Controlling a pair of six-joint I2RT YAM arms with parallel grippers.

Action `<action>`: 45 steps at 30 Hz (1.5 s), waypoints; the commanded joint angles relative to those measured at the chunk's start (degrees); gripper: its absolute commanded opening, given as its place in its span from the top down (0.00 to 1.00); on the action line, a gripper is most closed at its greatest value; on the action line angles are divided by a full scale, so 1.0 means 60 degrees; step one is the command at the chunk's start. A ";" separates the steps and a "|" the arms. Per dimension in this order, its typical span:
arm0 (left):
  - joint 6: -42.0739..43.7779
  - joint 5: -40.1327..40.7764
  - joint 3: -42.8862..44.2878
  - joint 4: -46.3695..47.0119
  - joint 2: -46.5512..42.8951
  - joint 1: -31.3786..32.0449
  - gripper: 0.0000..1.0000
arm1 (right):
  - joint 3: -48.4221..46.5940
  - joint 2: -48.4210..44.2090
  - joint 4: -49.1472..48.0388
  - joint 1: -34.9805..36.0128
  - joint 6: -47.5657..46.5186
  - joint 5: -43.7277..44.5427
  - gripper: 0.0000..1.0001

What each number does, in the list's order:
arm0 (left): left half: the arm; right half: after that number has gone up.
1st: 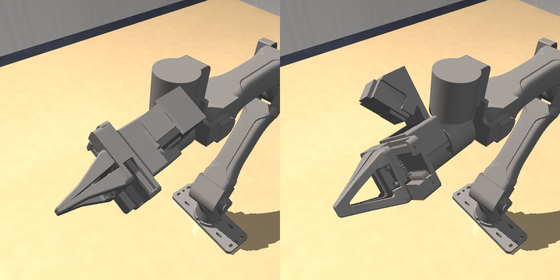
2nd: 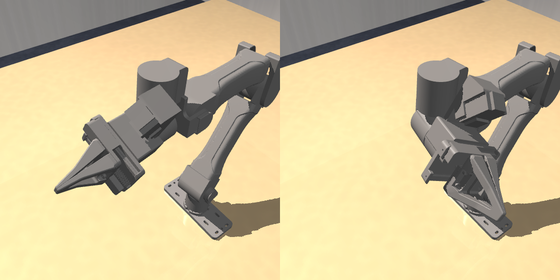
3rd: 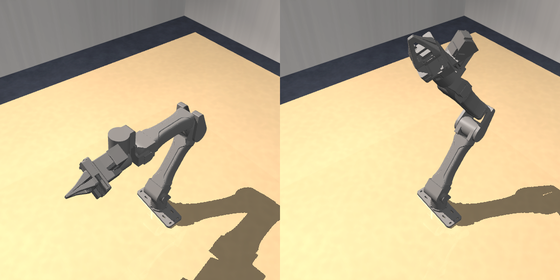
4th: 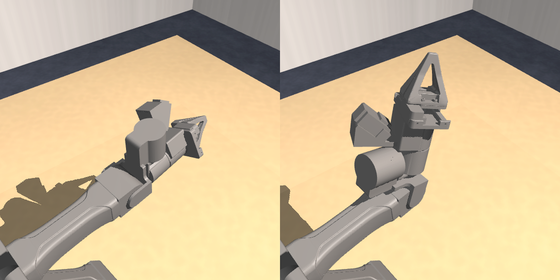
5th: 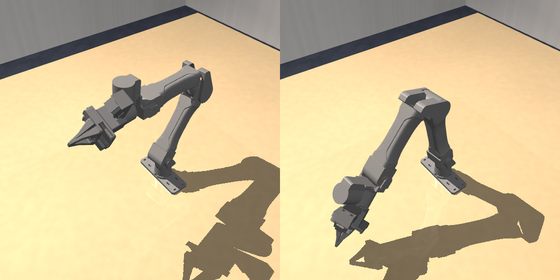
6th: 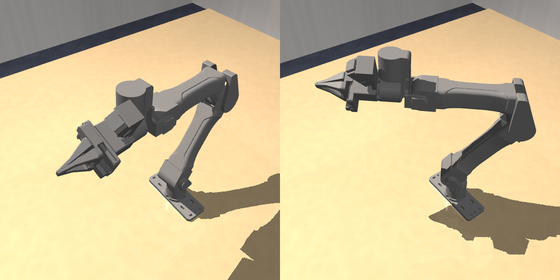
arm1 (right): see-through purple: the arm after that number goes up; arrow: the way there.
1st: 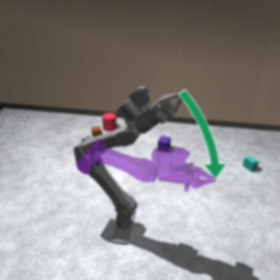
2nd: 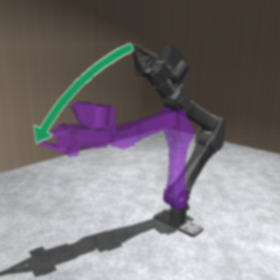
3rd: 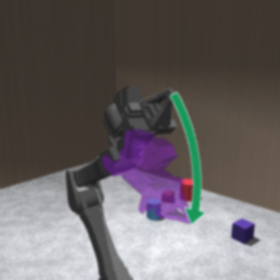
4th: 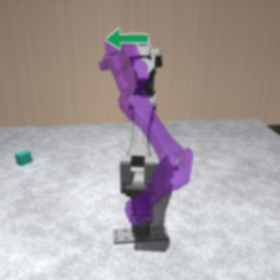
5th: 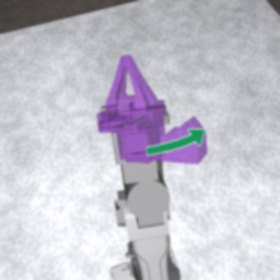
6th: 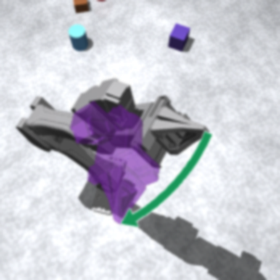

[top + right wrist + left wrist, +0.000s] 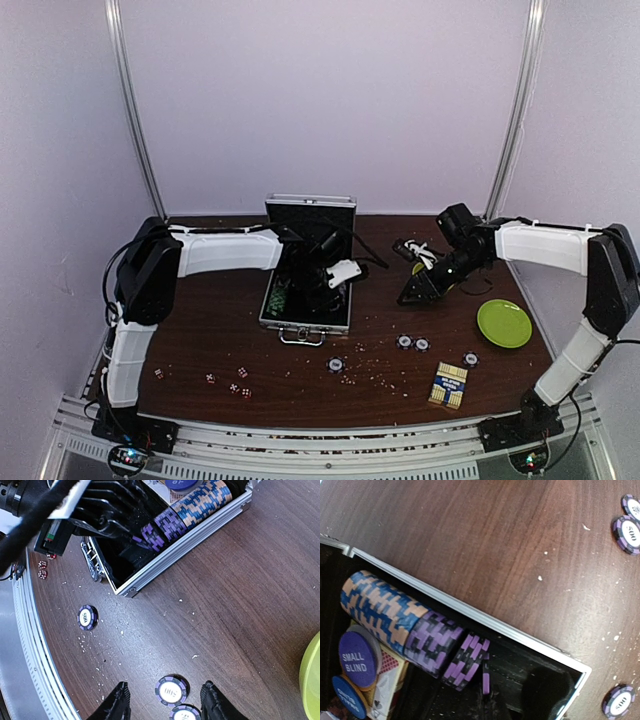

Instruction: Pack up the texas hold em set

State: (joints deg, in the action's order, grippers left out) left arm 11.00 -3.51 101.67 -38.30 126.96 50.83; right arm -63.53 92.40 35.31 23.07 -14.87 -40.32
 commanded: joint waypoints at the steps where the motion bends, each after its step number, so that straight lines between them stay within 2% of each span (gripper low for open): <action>1: 0.0670 0.0822 -0.0061 0.0323 -0.0296 -0.0136 0.98 | -0.0338 0.0210 0.0211 -0.0053 -0.0114 -0.0185 0.52; 12: 0.0459 0.1310 0.0348 -0.0497 -0.0157 -0.0136 0.81 | -0.0482 0.0470 0.0412 -0.0065 -0.0175 -0.0439 0.53; 24: 0.0332 0.0811 0.0234 -0.0340 -0.0258 -0.0124 0.79 | -0.0530 0.0529 0.0487 -0.0074 -0.0204 -0.0468 0.53; 26: 0.0359 0.0765 0.0099 -0.0309 -0.0391 -0.0101 0.74 | -0.0509 0.0519 0.0487 -0.0073 -0.0202 -0.0469 0.53; 27: 0.0374 0.0737 -0.0025 -0.0217 -0.0487 -0.0094 0.67 | -0.0511 0.0522 0.0487 -0.0067 -0.0213 -0.0473 0.53; 29: 0.0378 0.0565 -0.0181 -0.0042 -0.0585 -0.0078 0.61 | -0.0527 0.0549 0.0487 -0.0066 -0.0203 -0.0486 0.53; 33: 0.0261 0.0672 -0.0121 -0.0179 -0.0622 -0.0036 0.60 | -0.0544 0.0581 0.0523 -0.0073 -0.0210 -0.0517 0.53; 37: -0.0047 0.1134 -0.0755 -0.0254 -0.1396 -0.0034 0.60 | -0.0510 0.0430 0.0574 -0.0070 -0.0393 -0.0481 0.53; 45: -0.1221 0.1269 -0.3009 0.0635 -0.4145 0.0023 0.59 | -0.0452 -0.0208 0.0998 -0.0044 -0.1469 0.0032 0.53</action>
State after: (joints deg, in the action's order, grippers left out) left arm 8.71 3.09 88.16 -39.66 109.93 50.48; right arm -65.34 94.70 38.81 22.98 -19.00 -42.00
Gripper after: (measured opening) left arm 0.410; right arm 0.472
